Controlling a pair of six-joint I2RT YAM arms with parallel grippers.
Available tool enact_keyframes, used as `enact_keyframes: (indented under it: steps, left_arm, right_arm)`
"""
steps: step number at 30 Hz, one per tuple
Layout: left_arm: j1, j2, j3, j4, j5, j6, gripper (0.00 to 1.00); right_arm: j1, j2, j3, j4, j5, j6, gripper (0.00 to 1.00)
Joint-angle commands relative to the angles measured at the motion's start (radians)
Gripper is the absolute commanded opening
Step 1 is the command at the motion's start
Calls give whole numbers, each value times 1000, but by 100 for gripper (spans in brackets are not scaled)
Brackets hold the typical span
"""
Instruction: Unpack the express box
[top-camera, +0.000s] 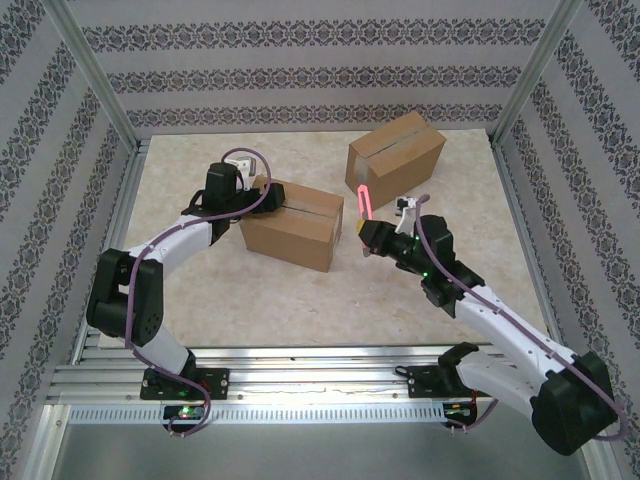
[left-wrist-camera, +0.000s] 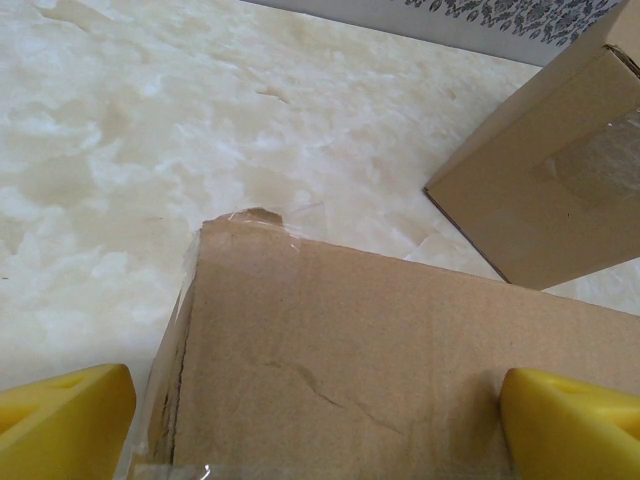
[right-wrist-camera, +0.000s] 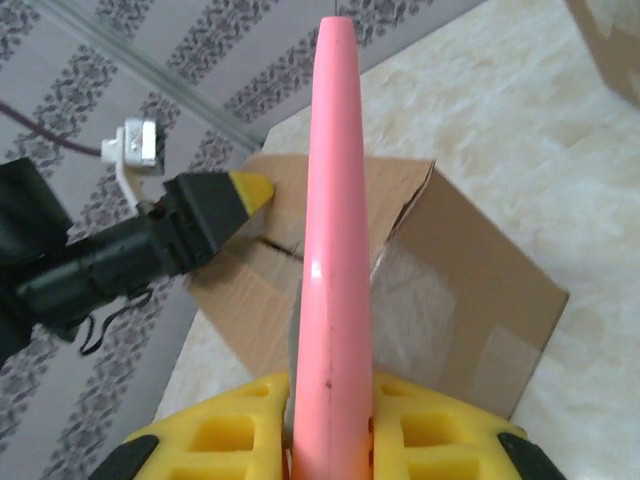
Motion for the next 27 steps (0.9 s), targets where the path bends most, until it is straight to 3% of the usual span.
enact_keyframes:
  steps: [1, 6, 27]
  left_arm:
    - [-22, 79, -46, -167, -11, 4, 94]
    - [-22, 84, -50, -160, -12, -4, 94]
    - [-23, 95, -54, -152, -4, -9, 94]
  right_arm:
    - [-21, -31, 11, -149, -199, 30, 0]
    - [-15, -13, 66, -293, -209, 20, 0]
    - [42, 57, 96, -293, -113, 62, 0]
